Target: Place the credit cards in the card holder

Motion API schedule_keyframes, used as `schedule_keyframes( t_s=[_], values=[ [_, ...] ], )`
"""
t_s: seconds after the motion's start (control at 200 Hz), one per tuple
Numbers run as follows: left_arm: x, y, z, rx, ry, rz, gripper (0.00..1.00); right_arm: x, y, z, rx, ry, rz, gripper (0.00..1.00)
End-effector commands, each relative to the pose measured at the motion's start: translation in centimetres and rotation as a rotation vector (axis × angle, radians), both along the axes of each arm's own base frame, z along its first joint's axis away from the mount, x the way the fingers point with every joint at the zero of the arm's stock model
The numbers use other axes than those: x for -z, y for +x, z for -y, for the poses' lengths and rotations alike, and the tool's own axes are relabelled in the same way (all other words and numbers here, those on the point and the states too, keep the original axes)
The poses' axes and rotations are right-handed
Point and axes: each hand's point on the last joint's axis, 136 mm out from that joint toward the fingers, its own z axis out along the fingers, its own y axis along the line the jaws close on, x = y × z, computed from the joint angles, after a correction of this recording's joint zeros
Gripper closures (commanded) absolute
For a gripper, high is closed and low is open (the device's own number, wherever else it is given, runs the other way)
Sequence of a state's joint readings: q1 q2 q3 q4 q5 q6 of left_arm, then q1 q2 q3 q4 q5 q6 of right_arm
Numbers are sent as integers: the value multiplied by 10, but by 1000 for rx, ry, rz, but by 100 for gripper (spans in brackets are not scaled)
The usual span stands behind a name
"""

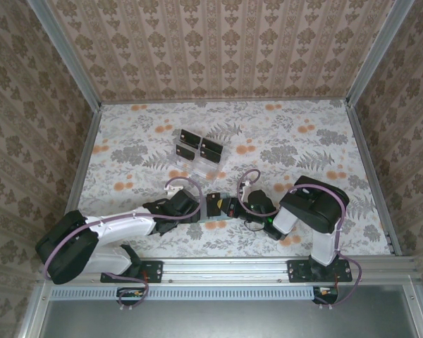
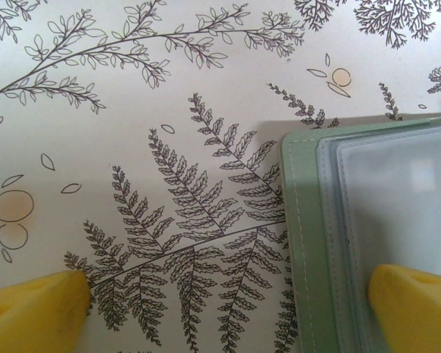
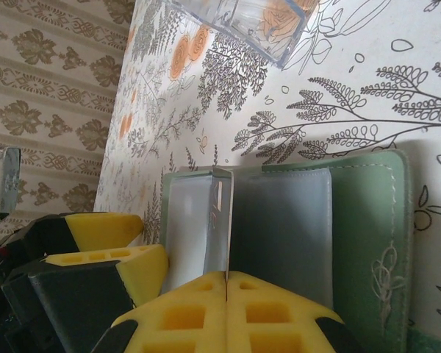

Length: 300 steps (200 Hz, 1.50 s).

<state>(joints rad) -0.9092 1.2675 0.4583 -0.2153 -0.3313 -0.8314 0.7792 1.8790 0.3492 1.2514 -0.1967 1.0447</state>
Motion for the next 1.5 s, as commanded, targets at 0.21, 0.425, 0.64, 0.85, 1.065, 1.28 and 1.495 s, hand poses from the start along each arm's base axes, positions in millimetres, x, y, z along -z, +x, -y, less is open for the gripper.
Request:
schedule_keyframes(
  t_s=[0.21, 0.425, 0.64, 0.85, 1.065, 1.28, 1.495],
  values=[
    [34, -35, -42, -2, 164, -147, 0, 16, -13, 1, -24, -10, -51, 100],
    [35, -36, -42, -3, 166, -150, 0, 21, -18, 2, -31, -17, -69, 100],
    [34, -36, -42, -2, 166, -149, 0, 26, -23, 4, -42, -25, -88, 100],
    [34, -36, -42, -2, 165, -148, 0, 31, -26, 2, -61, -32, -109, 100],
    [34, -35, -41, 0, 165, -147, 0, 34, -24, -2, -71, -38, -119, 100],
    [35, -36, -41, -3, 164, -151, 0, 37, -23, -5, -78, -38, -130, 100],
    [35, -36, -41, -3, 162, -151, 0, 45, -23, -7, -82, -49, -150, 100]
  ],
)
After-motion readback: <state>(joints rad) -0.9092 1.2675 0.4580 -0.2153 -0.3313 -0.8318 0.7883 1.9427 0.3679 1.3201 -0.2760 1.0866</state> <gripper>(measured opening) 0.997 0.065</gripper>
